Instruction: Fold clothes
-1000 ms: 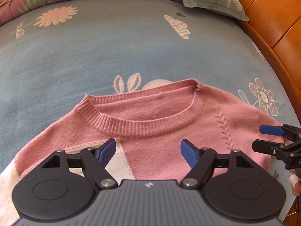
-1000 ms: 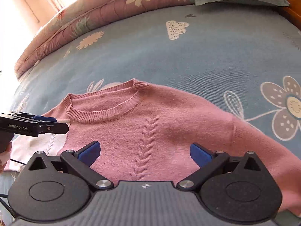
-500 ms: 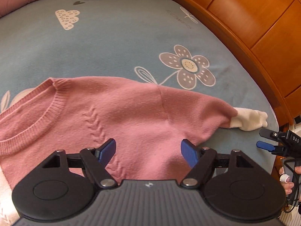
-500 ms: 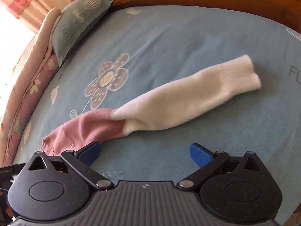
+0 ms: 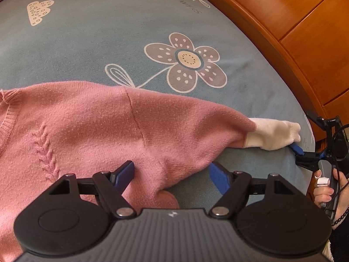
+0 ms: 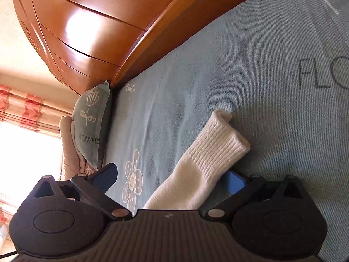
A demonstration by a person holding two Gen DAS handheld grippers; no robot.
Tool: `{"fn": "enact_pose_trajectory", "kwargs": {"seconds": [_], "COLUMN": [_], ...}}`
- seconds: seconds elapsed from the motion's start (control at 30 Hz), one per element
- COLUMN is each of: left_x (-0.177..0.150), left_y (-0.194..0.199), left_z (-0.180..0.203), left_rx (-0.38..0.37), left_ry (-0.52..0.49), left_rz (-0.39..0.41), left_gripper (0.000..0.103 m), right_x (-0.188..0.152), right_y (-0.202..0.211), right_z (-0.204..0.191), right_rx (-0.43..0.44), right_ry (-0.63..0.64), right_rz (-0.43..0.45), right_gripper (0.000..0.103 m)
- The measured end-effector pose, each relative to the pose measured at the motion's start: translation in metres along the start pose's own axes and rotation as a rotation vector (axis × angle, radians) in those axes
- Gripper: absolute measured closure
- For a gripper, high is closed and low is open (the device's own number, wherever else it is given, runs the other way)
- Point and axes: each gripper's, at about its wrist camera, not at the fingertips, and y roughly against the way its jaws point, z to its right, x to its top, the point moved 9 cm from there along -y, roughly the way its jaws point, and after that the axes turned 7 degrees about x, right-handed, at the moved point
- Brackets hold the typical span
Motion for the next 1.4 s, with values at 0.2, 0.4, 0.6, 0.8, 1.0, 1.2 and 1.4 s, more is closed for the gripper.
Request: {"fn": "enact_pose_trajectory", "kwargs": {"seconds": [0.2, 0.4, 0.6, 0.8, 1.0, 1.2, 1.4], "left_x": [-0.004, -0.008, -0.008, -0.006, -0.003, -0.007, 0.003], "left_y": [-0.005, -0.003, 0.003, 0.01, 0.017, 0.02, 0.022], "left_z": [-0.002, -0.002, -0.012, -0.018, -0.018, -0.024, -0.028], "left_rx": [0.008, 0.014, 0.03, 0.035, 0.027, 0.041, 0.047], "left_ry": [-0.002, -0.012, -0.002, 0.018, 0.013, 0.012, -0.005], "left_rz": [-0.015, -0.021, -0.017, 0.001, 0.022, 0.018, 0.047], "left_gripper": [0.028, 0.028, 0.028, 0.028, 0.028, 0.028, 0.028], "right_x": [0.015, 0.018, 0.038, 0.069, 0.08, 0.058, 0.046], "right_y": [-0.002, -0.004, -0.013, -0.029, -0.013, 0.01, 0.011], "right_z": [0.028, 0.029, -0.028, -0.117, -0.133, -0.033, -0.051], "right_rx": [0.036, 0.0, 0.047, 0.128, 0.096, -0.309, -0.477], "right_ry": [-0.103, -0.124, 0.0, 0.206, 0.273, 0.243, 0.484], "right_rz": [0.017, 0.002, -0.009, -0.023, -0.006, -0.109, -0.072], "right_gripper": [0.074, 0.088, 0.09, 0.091, 0.092, 0.092, 0.084]}}
